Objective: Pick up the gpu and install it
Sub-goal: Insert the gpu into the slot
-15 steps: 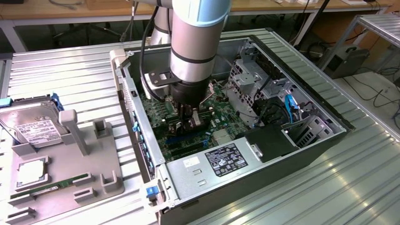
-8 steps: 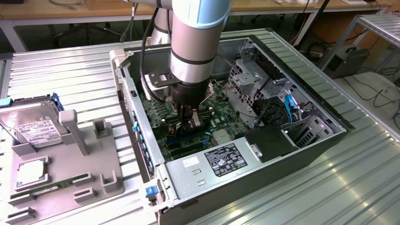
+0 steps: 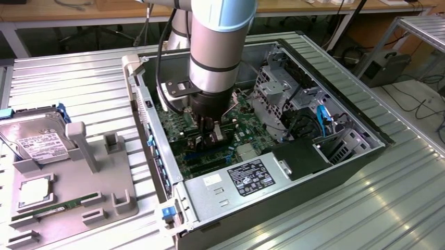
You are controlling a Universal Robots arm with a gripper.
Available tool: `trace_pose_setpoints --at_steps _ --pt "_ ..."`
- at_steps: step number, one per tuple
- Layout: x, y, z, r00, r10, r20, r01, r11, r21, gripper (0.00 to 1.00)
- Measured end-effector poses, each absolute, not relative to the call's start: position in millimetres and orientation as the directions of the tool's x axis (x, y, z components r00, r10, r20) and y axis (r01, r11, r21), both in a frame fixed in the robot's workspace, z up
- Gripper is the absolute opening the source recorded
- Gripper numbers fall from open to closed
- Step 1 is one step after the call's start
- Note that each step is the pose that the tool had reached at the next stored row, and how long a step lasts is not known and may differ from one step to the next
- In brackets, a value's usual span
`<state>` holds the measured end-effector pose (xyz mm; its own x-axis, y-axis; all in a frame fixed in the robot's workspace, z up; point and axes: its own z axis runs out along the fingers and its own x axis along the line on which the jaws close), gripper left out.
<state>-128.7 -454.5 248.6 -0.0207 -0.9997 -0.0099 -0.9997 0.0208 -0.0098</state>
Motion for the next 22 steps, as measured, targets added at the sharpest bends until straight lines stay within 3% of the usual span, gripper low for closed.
trace_pose_setpoints --at_steps 7,9,20,22 --pt "-128.7 -454.3 246.8 -0.020 -1.000 -0.012 -1.000 0.020 -0.011 0.27" --pt "-128.6 -454.6 247.6 -0.020 -1.000 -0.010 -1.000 0.020 -0.010 0.40" --pt "-128.5 -454.6 282.8 -0.019 -1.000 -0.010 -1.000 0.019 -0.010 0.40" --pt "-128.4 -454.5 284.6 -0.019 -1.000 -0.010 -1.000 0.019 -0.010 0.32"
